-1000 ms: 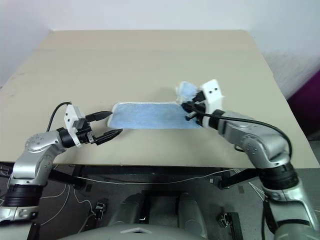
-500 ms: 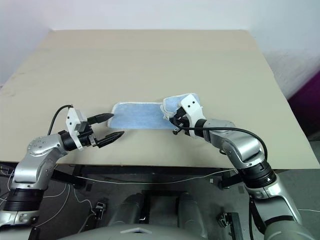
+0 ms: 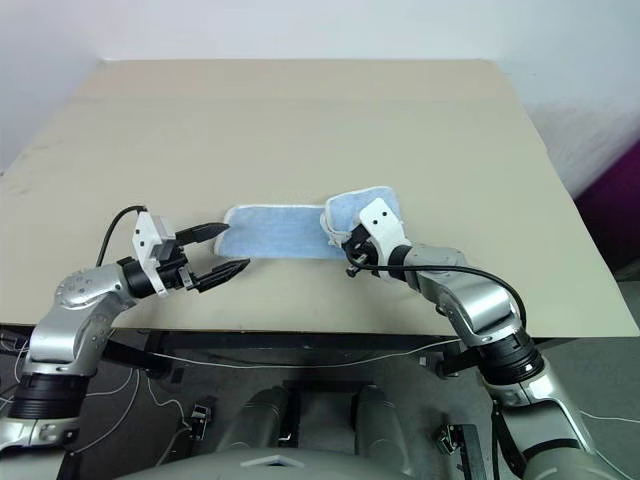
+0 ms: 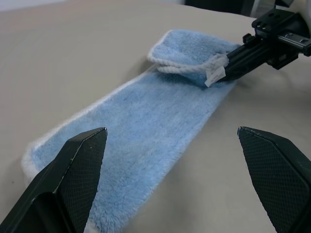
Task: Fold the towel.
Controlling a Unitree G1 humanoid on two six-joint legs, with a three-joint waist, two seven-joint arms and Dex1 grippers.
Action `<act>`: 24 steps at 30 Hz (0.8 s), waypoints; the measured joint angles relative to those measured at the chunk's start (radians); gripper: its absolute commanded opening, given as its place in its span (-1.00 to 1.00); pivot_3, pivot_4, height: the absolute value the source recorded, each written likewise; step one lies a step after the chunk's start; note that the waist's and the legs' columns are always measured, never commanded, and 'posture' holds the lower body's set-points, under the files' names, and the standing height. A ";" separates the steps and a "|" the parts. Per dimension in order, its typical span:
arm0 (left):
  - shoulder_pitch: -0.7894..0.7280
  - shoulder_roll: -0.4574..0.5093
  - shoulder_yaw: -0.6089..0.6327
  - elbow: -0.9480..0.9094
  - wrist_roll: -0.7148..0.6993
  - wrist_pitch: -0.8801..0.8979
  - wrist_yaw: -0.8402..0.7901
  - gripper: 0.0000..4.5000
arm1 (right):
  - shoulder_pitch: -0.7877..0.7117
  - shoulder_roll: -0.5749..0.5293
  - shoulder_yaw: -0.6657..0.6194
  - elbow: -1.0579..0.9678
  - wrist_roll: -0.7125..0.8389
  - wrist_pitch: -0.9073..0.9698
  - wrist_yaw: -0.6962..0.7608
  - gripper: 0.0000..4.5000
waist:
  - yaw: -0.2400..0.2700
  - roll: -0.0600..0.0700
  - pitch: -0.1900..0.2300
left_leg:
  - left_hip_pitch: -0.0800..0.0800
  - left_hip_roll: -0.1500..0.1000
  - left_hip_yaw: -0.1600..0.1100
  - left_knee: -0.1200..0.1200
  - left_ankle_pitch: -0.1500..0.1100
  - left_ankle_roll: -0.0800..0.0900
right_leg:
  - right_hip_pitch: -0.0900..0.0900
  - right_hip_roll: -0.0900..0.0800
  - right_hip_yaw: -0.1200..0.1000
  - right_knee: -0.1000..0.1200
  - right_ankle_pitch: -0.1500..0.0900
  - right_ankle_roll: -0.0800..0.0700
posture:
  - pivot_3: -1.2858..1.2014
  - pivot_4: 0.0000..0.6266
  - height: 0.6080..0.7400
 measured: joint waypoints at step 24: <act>0.173 -0.146 0.132 -0.253 -0.307 0.355 0.352 1.00 | -0.098 0.107 -0.160 0.337 -0.052 -0.269 0.182 -0.61 | -0.004 0.000 0.000 | 0.001 0.000 0.000 -0.001 0.000 0.000 | 0.000 0.001 0.000 0.000 0.000 0.000 | 0.03 -0.52 1.00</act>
